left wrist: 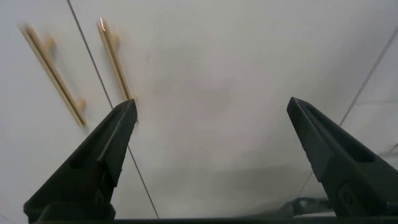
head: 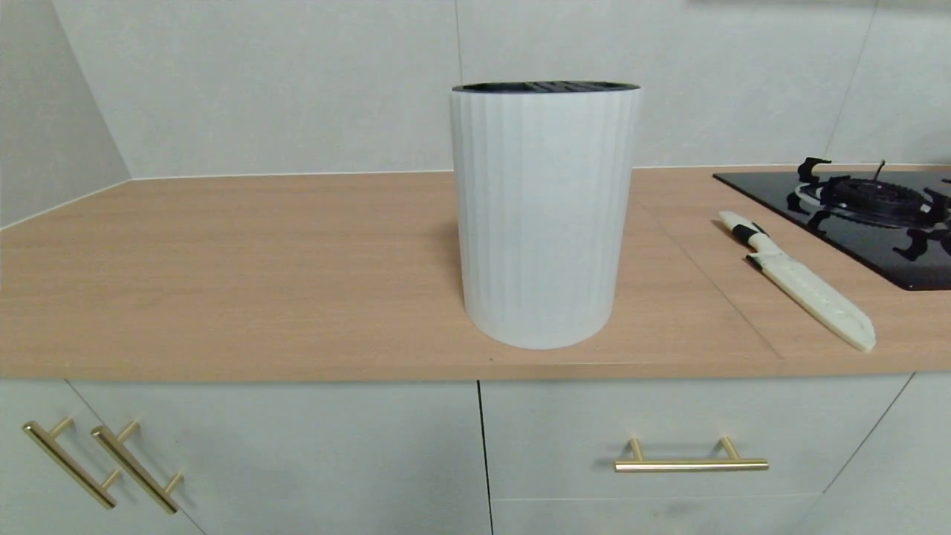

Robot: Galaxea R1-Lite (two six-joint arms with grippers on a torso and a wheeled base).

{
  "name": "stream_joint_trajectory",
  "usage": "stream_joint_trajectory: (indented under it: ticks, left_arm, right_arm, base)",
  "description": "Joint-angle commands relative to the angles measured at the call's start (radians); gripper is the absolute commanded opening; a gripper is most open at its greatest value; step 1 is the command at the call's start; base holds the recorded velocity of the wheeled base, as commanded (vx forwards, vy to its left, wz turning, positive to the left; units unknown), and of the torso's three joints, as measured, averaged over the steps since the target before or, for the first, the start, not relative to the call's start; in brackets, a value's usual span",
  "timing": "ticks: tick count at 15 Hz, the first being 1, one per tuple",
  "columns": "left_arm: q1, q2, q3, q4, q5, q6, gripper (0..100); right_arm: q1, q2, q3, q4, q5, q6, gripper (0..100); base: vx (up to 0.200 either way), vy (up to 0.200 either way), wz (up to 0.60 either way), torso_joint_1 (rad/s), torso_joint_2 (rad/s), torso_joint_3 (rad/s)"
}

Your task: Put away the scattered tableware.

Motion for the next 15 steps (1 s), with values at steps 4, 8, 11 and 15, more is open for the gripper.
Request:
stream_joint_trajectory:
  ticks: [4,8,11,15]
  left_arm:
    - [0.0,0.0,0.0,0.0,0.0,0.0,100]
    - [0.0,0.0,0.0,0.0,0.0,0.0,100]
    - [0.0,0.0,0.0,0.0,0.0,0.0,100]
    - [0.0,0.0,0.0,0.0,0.0,0.0,100]
  right_arm:
    - [0.0,0.001,0.0,0.0,0.0,0.001,100]
    - [0.0,0.001,0.0,0.0,0.0,0.001,100]
    - [0.0,0.001,0.0,0.0,0.0,0.001,100]
    - [0.0,0.001,0.0,0.0,0.0,0.001,100]
  base:
    - [0.0,0.0,0.0,0.174,-0.49,-0.294]
    - [0.0,0.0,0.0,0.19,-0.47,-0.283]
    - [0.0,0.0,0.0,0.204,-0.49,-0.277]
    - [0.0,0.0,0.0,0.223,-0.5,-0.283]
